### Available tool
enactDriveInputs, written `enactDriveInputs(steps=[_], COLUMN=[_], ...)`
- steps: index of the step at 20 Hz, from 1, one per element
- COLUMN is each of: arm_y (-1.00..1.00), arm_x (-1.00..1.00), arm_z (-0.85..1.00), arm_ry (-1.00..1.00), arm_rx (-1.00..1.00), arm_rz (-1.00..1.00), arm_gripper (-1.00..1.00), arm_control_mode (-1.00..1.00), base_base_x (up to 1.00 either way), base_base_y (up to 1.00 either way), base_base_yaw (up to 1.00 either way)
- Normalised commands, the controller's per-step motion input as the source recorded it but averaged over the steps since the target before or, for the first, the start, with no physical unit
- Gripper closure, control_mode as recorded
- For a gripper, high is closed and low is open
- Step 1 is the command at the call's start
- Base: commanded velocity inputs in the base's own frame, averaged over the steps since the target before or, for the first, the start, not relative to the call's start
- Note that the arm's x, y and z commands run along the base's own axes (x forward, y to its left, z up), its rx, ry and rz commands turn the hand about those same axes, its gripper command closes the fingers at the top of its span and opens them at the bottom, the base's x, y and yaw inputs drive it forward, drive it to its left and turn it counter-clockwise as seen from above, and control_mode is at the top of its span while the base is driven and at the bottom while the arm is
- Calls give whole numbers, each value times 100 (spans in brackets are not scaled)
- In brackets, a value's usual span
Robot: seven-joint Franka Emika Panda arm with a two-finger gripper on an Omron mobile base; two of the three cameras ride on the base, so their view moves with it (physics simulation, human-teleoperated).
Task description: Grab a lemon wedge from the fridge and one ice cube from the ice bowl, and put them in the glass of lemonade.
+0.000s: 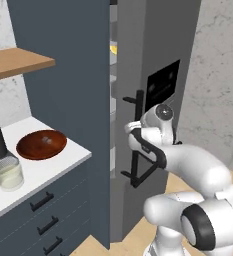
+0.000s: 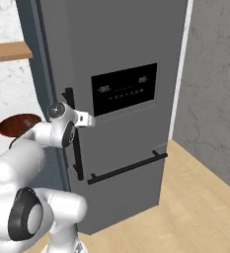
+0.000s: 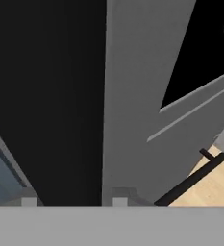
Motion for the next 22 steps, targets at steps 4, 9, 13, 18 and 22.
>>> enactDriveInputs(steps=[4, 9, 13, 18, 22], arm_y=[-100, -100, -100, -100, -78], arm_x=[-30, -61, -74, -50, -26], arm_z=[0, 4, 0, 0, 3], arm_ry=[4, 3, 1, 3, 10], arm_rx=[1, 3, 7, 12, 4], arm_rz=[-7, -6, -7, -16, -15], arm_gripper=[100, 100, 100, 100, -100], arm_control_mode=[-100, -100, -100, -100, -100], base_base_x=[0, 0, 0, 0, 0], base_base_y=[0, 0, 0, 0, 0], base_base_yaw=[0, 0, 0, 0, 0])
